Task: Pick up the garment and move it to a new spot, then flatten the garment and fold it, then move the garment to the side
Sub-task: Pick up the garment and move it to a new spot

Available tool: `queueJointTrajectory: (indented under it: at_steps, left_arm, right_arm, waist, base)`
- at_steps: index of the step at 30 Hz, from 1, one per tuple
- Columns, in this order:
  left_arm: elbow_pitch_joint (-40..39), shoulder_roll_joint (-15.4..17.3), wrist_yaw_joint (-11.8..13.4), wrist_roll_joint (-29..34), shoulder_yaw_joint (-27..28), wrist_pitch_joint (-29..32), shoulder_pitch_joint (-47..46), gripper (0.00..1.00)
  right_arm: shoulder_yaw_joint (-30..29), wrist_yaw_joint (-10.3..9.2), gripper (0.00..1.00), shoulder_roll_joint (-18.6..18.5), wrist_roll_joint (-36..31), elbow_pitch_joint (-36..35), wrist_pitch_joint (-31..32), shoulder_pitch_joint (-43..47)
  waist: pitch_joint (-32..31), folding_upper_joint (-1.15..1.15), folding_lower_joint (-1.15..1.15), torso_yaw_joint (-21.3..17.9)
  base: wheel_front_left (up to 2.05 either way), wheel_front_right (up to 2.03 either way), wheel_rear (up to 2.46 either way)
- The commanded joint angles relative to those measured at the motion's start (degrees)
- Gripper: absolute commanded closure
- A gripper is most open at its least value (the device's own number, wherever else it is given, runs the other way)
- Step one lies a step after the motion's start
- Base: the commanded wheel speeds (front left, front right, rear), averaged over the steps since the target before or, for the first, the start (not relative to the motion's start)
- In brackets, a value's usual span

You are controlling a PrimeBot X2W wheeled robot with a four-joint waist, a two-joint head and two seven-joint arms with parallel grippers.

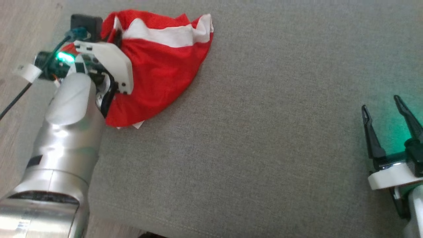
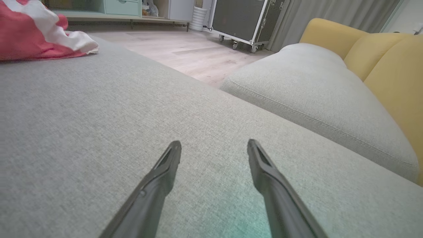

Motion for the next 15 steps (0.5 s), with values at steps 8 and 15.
queueJointTrajectory:
  at_steps: [8, 15]
  left_arm:
    - [-4.24, 2.79, -0.35, -0.97, -2.31, -7.49, -8.4, 1.0]
    - [-13.9, 2.36, -0.39, -13.89, -11.23, -5.19, -10.04, 1.0]
  right_arm:
    - [2.28, -0.04, 0.0, 4.75, 0.32, 0.23, -0.62, 0.81]
    - [4.29, -0.04, 0.0, 9.17, -0.36, 1.67, -0.62, 1.95]
  waist:
    - [-9.66, 0.0, 0.0, -3.36]
    - [-17.64, 0.0, 0.0, -12.6]
  base:
    - [0.0, 0.0, 0.0]
    - [0.0, 0.0, 0.0]
